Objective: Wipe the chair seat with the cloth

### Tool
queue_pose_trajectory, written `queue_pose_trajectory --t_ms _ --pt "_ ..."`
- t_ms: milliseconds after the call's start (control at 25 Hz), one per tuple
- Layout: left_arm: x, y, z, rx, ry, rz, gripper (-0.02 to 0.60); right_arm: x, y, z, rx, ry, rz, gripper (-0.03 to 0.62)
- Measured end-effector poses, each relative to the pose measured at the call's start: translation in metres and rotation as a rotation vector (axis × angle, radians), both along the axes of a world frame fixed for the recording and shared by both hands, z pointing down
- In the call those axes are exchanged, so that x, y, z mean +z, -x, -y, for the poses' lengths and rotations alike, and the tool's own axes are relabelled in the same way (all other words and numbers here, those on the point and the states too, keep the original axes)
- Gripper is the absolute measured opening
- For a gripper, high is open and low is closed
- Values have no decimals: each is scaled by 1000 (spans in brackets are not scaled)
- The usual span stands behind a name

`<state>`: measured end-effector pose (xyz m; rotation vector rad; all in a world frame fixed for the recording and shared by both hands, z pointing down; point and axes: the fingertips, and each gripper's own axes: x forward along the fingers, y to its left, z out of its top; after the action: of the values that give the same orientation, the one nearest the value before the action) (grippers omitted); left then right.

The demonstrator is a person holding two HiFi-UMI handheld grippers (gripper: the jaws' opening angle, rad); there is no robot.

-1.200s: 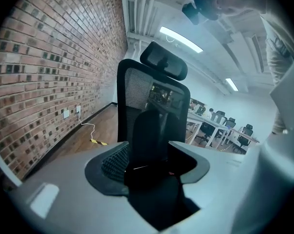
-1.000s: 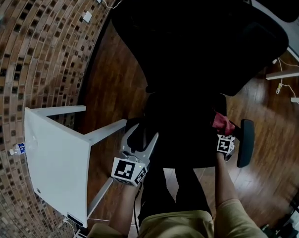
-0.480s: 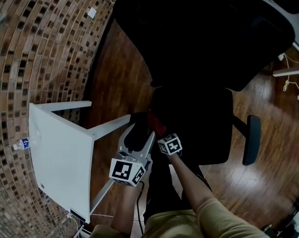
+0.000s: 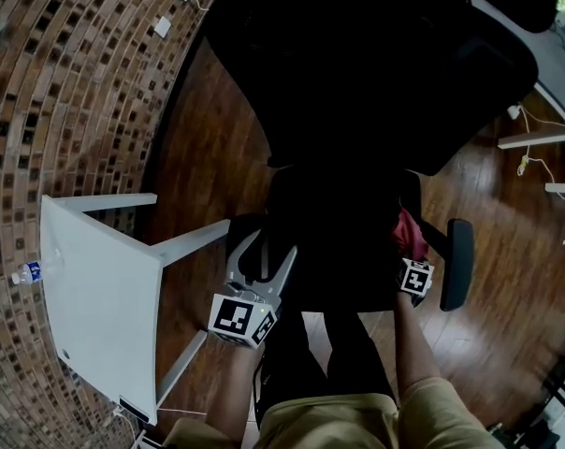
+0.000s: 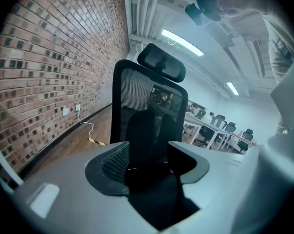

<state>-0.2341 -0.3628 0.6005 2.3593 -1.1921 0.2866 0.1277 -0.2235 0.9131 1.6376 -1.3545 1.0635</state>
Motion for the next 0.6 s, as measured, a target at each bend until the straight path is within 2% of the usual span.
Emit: queue_pose_trajectory --t_ms 80,160,200,280,440,520,600 --pt "-1 -1 1 0 -2 -3 229 -1 2 -2 6 1 9 15" --pt "-1 -1 -1 1 -6 -1 229 -2 25 1 27 -28 94 14" --pt "-1 0 -2 1 -7 3 229 -4 49 5 4 -53 160 14" --pt "3 7 -4 -7 -5 11 229 -11 123 17 -136 -108 313 14" --pt "7 23 -10 -41 5 22 229 -39 306 24 -506 -181 616 14" --pt "5 28 -14 -42 8 28 229 -54 375 20 -608 -185 712 14" --pt "1 34 -17 -44 6 30 229 -56 420 15 -653 -156 767 14"
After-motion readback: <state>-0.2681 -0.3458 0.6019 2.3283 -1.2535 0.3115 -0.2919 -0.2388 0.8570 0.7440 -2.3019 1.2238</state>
